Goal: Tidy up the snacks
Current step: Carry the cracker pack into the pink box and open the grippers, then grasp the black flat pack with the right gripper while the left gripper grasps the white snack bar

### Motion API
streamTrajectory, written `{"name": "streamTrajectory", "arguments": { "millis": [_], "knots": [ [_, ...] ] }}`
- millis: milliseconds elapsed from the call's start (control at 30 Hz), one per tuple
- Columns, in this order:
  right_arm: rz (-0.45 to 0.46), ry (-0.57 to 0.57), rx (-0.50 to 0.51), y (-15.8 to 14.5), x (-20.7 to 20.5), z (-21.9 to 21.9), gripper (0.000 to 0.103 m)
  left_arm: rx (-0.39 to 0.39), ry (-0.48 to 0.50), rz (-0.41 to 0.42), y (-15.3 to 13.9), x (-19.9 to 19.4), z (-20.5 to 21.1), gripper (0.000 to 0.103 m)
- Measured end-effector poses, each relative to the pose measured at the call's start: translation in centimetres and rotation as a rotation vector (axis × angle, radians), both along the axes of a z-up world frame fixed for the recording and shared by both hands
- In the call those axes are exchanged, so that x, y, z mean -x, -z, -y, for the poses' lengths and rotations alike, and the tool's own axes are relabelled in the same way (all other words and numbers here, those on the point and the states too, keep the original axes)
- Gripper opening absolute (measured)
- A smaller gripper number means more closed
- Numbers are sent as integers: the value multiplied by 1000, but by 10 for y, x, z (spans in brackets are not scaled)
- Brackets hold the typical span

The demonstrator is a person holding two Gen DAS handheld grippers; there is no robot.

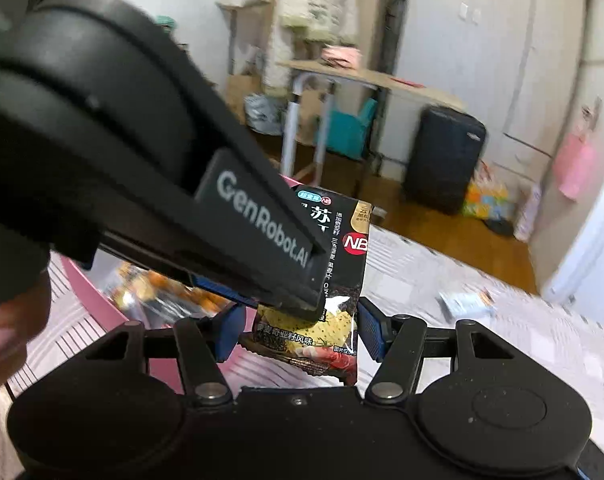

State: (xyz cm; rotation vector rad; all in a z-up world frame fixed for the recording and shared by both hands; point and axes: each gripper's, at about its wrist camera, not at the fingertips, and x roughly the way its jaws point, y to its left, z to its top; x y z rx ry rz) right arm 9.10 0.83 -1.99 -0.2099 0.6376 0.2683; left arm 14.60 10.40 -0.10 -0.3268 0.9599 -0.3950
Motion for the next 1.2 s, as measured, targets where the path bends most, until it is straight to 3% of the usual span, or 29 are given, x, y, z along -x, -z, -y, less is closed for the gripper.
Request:
{"name": "streamTrajectory", "arguments": {
  "millis": [233,400,500,567,633,700,900,1033,1200],
  "knots": [
    [-18,-87,-54,11,-24,-50,65,-39,-58,13,8,-33,-46,22],
    [-80,-78,-98,27,-58,-58,65,-9,-83,-50,27,-68,-66,22],
    [-140,-48,-189,38,-67,-65,66,-65,-79,-56,34,-79,-65,22],
    [-171,-46,-223,43,-74,-68,69,-125,-88,-45,40,-83,-60,34],
    [-175,-74,-244,45,-73,-69,72,-217,-108,-34,43,-81,-54,40],
    [-139,-87,-248,43,-64,-68,80,-228,-102,-9,37,-77,-53,42],
    [-62,-101,-294,18,-23,-33,82,-231,-71,99,6,-56,-53,50],
    [-65,-28,-375,11,-3,10,82,-252,-25,138,-13,-44,-45,51],
    [-45,98,-374,4,30,73,82,-250,43,184,-28,-31,-16,52]
  ]
}}
